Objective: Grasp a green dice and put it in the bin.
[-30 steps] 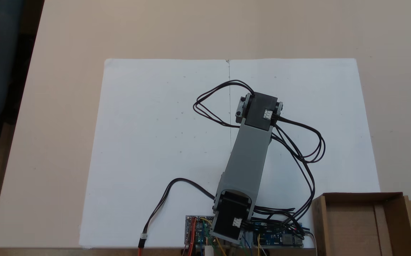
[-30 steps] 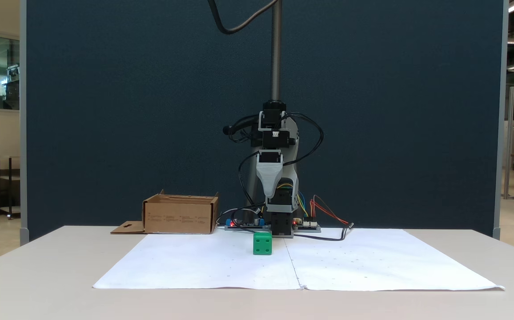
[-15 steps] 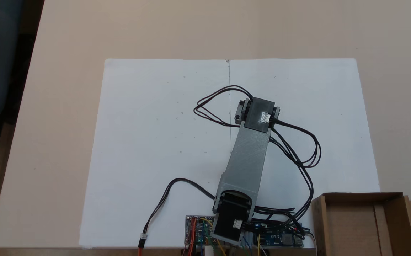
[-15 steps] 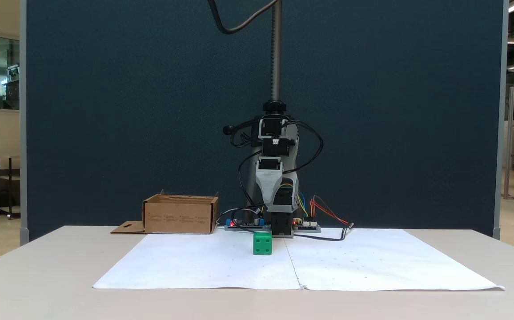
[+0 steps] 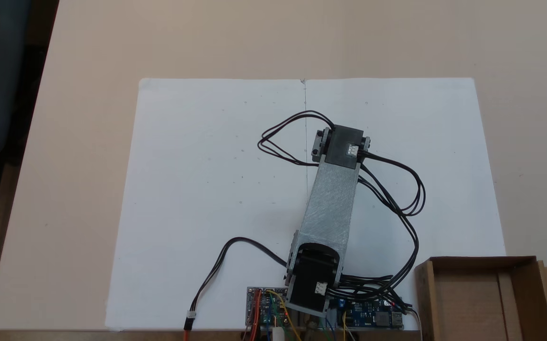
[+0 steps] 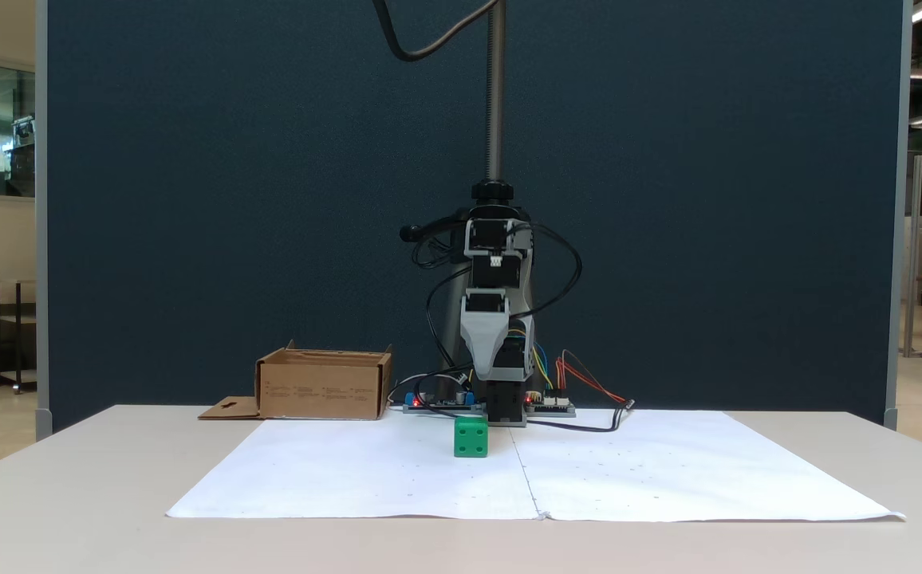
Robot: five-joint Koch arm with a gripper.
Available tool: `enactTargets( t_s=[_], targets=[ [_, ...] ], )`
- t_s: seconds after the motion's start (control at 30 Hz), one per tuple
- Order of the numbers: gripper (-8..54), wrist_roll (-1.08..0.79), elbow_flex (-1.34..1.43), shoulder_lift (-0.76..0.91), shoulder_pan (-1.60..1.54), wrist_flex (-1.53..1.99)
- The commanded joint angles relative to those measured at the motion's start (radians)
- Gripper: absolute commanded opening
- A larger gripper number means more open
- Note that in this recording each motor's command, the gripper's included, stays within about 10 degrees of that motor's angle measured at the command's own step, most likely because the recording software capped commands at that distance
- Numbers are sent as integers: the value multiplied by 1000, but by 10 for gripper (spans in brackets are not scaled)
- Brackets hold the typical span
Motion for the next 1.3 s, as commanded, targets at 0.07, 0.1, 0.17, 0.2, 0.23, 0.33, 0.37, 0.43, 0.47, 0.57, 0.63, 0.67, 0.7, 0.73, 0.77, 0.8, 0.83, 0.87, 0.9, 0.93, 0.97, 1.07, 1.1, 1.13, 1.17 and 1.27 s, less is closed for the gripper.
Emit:
enactTargets(
  t_s=[0.07,0.1,0.17,0.2,0.23,0.33,0.37,0.43,0.47,0.57,0.63,0.67,0.7,0.73,0.77,0.8,0.83,0.87,0.9,0.93,0.97,1.07,1.1,1.13,1.17,1.27],
  targets=[
    [458,5,-17,-46,15,-29],
    [459,5,-17,-52,17,-32],
    [459,2,-15,-72,18,-40],
    [459,-2,-15,-80,21,-44],
    [459,-3,-15,-87,26,-46],
    [459,-18,6,-100,37,-91],
    [459,-20,17,-101,38,-109],
    [459,-29,32,-103,38,-135],
    [459,-29,38,-104,38,-146],
    [459,-40,43,-107,38,-155],
    [458,-48,43,-106,37,-163],
    [458,-52,43,-106,37,-166],
    [458,-57,44,-107,37,-173],
    [458,-60,44,-106,37,-173],
    [458,-63,44,-107,37,-173],
    [458,-67,48,-107,37,-173],
    [458,-71,49,-107,37,-173],
    [458,-75,52,-107,37,-173],
    [459,-75,52,-107,37,-173],
    [458,-75,54,-107,37,-173],
    [458,-75,55,-107,37,-173],
    [458,-75,60,-107,37,-173],
    [458,-75,63,-107,37,-175],
    [458,-75,66,-107,37,-176],
    [458,-75,72,-107,37,-184],
    [456,-78,106,-107,37,-233]
  ],
)
